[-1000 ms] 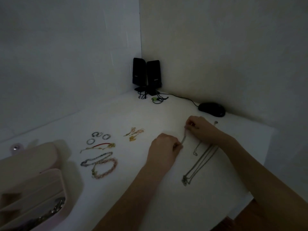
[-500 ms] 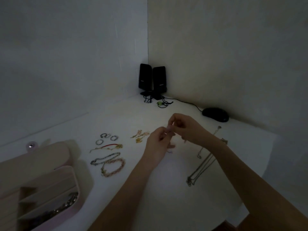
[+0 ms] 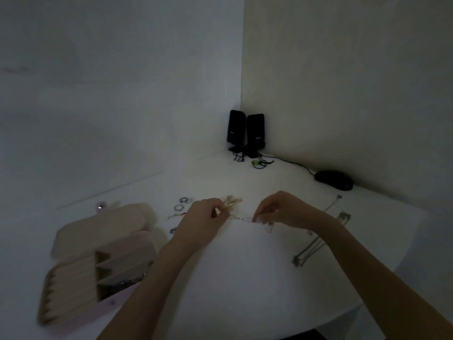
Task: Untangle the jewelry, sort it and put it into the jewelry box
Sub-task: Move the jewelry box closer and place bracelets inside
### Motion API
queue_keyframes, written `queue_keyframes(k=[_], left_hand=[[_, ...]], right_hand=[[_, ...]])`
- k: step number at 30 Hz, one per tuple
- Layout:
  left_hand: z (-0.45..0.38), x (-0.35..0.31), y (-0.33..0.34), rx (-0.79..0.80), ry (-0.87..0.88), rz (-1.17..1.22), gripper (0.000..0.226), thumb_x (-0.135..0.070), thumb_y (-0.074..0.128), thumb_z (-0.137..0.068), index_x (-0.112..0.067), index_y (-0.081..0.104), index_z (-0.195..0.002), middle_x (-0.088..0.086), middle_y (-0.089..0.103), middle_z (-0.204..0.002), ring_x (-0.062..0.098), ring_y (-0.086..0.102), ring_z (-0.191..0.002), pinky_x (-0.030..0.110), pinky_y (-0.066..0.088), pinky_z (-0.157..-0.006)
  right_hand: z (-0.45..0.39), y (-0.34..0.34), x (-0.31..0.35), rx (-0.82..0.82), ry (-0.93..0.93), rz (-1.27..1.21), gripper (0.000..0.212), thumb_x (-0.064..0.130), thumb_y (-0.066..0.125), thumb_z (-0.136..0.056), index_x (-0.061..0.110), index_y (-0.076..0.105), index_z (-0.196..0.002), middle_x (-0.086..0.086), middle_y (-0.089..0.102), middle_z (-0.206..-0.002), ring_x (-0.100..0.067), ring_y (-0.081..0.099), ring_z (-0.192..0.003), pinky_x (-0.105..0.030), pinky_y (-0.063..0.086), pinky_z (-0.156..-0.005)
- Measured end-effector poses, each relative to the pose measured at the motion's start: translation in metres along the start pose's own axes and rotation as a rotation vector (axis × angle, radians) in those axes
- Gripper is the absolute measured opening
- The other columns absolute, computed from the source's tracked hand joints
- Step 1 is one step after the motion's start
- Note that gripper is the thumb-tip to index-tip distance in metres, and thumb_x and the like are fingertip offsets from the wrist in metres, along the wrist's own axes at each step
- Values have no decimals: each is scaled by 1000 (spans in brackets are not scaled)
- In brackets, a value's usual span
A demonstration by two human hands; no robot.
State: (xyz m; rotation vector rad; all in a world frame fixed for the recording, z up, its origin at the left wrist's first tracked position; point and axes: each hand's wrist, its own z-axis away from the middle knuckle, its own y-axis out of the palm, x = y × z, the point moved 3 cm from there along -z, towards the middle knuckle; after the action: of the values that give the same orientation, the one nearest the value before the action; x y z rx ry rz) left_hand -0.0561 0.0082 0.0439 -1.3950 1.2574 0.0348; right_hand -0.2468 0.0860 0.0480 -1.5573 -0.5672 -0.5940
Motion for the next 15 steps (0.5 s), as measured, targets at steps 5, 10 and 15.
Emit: queue_keyframes(k=[5, 10, 15], left_hand=[[23, 14, -45, -75, -43, 1, 20, -22, 59, -91, -17, 63, -73, -9, 44, -39, 3, 41, -38, 17, 29, -45], [50, 22, -85, -133, -52, -9, 21, -25, 56, -92, -14, 64, -76, -6, 44, -44, 5, 39, -39, 18, 29, -45], [78, 40, -108, -115, -145, -31, 16, -17, 60, -89, -9, 66, -76, -7, 54, -50, 0, 46, -42, 13, 33, -47]], right_hand=[[-9, 16, 26, -86, -37, 119, 4, 24, 70, -83, 24, 73, -81, 14, 64, -69, 6, 53, -61, -9, 38, -60], [-18, 42, 47, -92, -57, 193, 6, 21, 68, -86, 25, 69, -80, 12, 62, -71, 2, 52, -63, -8, 38, -58], [-26, 55, 59, -295, 29, -174, 8, 5, 61, -89, 7, 68, -85, -7, 67, -73, -12, 63, -57, -16, 52, -54]])
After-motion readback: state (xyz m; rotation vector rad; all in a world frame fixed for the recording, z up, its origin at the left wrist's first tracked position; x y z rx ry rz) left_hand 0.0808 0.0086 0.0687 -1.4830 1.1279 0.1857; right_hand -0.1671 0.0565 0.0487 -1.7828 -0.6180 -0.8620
